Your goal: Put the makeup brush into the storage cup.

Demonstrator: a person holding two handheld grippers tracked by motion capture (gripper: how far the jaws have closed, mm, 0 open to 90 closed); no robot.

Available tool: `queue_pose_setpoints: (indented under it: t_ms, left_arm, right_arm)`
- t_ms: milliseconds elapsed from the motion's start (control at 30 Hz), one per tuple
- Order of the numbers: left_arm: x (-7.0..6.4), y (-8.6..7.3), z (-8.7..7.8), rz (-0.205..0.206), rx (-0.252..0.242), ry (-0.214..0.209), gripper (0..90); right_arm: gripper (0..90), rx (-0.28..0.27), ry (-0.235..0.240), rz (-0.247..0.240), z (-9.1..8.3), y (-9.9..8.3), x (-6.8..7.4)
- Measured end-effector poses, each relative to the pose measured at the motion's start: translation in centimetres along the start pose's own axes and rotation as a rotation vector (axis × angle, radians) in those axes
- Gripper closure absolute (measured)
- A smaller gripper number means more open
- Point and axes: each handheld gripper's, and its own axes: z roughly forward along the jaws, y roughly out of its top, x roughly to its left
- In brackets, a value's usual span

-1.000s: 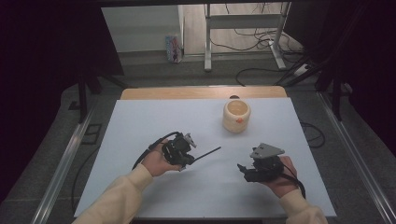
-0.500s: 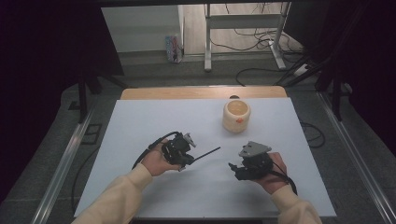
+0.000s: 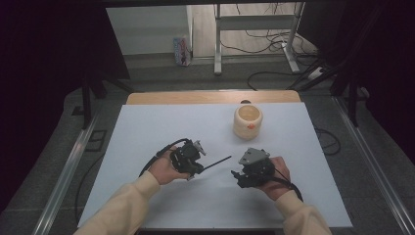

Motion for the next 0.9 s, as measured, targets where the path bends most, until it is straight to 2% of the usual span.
queue_pose_setpoints:
  t_ms: [300,400,700,900]
  left_arm:
    - [0.1,0.0,-0.1,-0.012,-0.003,-0.03,85.8]
    - [0.1,0.1,-0.1,-0.006,0.007,-0.038,85.8]
    - [0.0,0.4,-0.3,0.012,0.021,-0.058,85.8]
    - [-0.2,0.7,-0.2,0.015,0.038,-0.062,85.8]
  right_arm:
    - [26.0,-0.004,-0.005,-0.073,0.9,1.1,0.9]
    - [27.8,0.006,0.007,-0.121,1.6,1.6,1.3]
    - [32.7,0.032,0.04,-0.198,3.0,2.4,2.2]
    - [39.1,0.063,0.035,-0.288,3.8,2.9,3.0]
